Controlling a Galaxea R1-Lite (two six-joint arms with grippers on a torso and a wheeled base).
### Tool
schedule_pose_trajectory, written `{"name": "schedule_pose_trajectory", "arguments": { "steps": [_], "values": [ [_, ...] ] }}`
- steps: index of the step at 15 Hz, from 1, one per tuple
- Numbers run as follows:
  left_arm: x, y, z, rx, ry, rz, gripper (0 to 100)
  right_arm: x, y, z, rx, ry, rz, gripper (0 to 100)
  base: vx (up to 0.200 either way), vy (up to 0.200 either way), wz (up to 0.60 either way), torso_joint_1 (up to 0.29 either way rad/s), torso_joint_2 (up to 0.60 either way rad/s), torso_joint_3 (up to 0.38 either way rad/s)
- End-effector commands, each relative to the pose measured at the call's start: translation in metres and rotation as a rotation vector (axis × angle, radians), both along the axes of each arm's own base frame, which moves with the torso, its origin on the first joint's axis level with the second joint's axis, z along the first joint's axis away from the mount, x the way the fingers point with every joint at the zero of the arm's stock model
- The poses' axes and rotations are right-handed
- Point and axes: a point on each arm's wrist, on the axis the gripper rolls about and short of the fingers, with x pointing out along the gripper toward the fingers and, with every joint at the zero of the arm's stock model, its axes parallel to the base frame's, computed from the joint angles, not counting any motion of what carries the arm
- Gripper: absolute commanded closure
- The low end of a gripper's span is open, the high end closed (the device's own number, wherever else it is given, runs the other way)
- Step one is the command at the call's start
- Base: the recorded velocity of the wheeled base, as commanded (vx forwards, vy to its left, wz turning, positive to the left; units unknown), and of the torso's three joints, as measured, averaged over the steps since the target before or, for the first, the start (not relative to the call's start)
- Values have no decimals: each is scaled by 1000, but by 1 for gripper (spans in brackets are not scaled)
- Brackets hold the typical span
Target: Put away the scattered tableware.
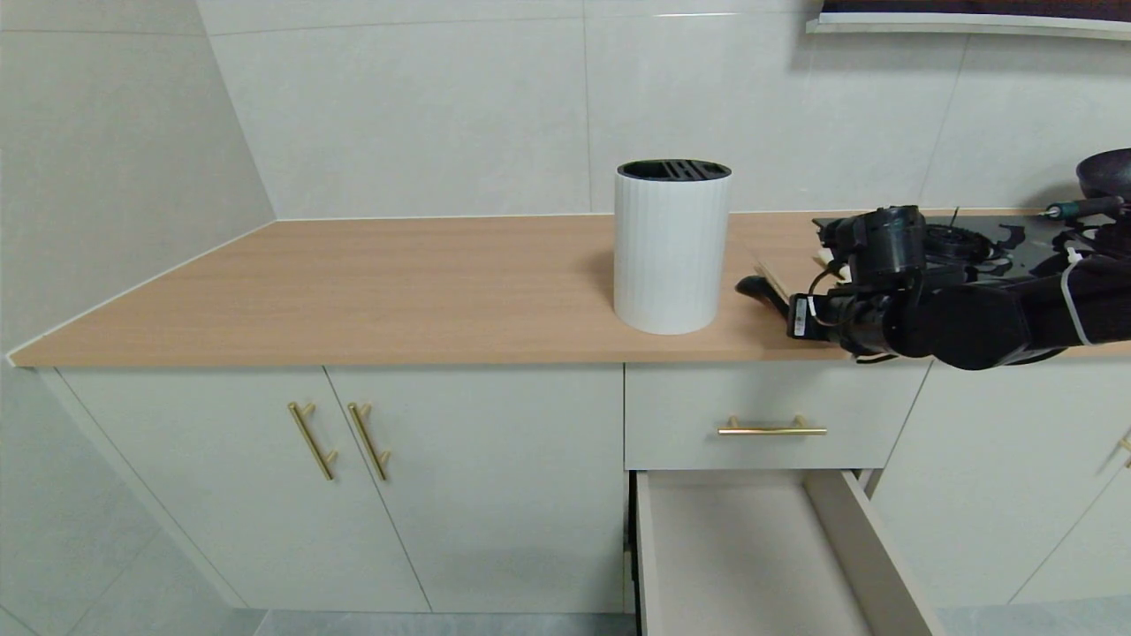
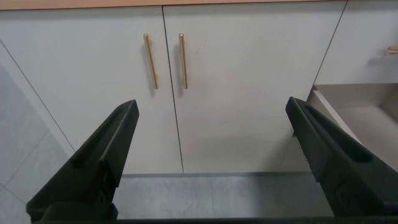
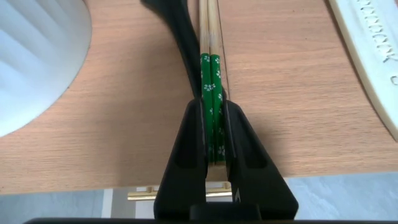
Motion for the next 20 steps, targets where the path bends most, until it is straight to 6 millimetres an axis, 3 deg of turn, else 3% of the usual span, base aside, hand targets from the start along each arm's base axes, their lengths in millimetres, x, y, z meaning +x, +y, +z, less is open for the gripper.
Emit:
{"name": "schedule_pose_trajectory", "arguments": {
  "steps": [1,2,3,5,8,16,20],
  "values": [
    [0,0,0,0,1,0,0,-4,-3,9,15,-20,-10,100,0,0,0,0,0,0],
    [0,0,0,0,1,0,0,-6,-5,13,24,-30,-14,100,0,0,0,0,0,0],
    [0,0,0,0,1,0,0,-22,-11,29,59,-55,-27,100,0,0,0,0,0,0],
    [0,0,0,0,1,0,0,-68,-24,61,106,-114,-14,100,0,0,0,0,0,0],
    [0,0,0,0,1,0,0,-123,-39,84,124,-113,29,100,0,0,0,0,0,0],
    [0,0,0,0,1,0,0,-230,-64,86,258,97,392,100,0,0,0,0,0,0],
    [0,0,0,0,1,0,0,-241,-65,69,196,234,493,100,0,0,0,0,0,0]
  ]
}}
